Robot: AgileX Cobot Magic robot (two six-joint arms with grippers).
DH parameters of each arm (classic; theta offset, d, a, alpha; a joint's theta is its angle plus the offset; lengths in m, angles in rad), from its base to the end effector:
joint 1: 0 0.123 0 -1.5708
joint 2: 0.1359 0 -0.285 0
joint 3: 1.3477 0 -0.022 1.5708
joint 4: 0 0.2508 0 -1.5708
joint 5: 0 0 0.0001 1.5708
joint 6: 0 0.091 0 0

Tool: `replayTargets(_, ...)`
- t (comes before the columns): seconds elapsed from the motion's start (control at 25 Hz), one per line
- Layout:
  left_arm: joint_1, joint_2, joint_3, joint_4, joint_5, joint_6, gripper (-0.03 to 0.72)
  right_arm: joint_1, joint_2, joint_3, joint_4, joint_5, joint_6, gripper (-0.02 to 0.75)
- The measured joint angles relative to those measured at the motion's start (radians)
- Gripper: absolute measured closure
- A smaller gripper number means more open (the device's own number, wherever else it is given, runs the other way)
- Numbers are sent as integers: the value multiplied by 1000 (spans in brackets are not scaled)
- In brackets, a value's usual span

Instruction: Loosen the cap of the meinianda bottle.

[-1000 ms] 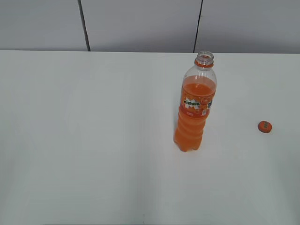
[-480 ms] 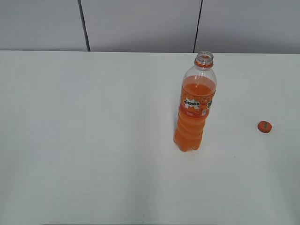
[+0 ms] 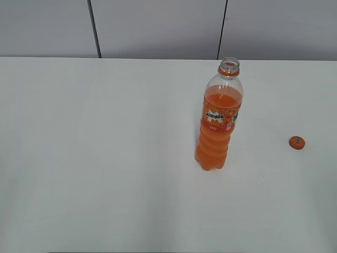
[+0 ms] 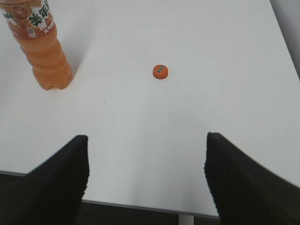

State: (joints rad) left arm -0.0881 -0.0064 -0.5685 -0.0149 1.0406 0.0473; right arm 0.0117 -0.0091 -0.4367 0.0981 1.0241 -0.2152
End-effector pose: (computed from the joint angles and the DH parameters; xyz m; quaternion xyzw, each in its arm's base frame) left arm -0.0139 0.0000 0.2976 0.0565 0.8256 -0.0189 0.5612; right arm 0.0020 0.0076 0.2627 -0.0967 0.8513 -0.0034 0.5157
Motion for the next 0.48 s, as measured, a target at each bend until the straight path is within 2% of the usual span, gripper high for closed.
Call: replayTargets(0.48, 0, 0, 0, 0, 0, 0, 260, 0, 0, 0, 0, 0, 1, 160)
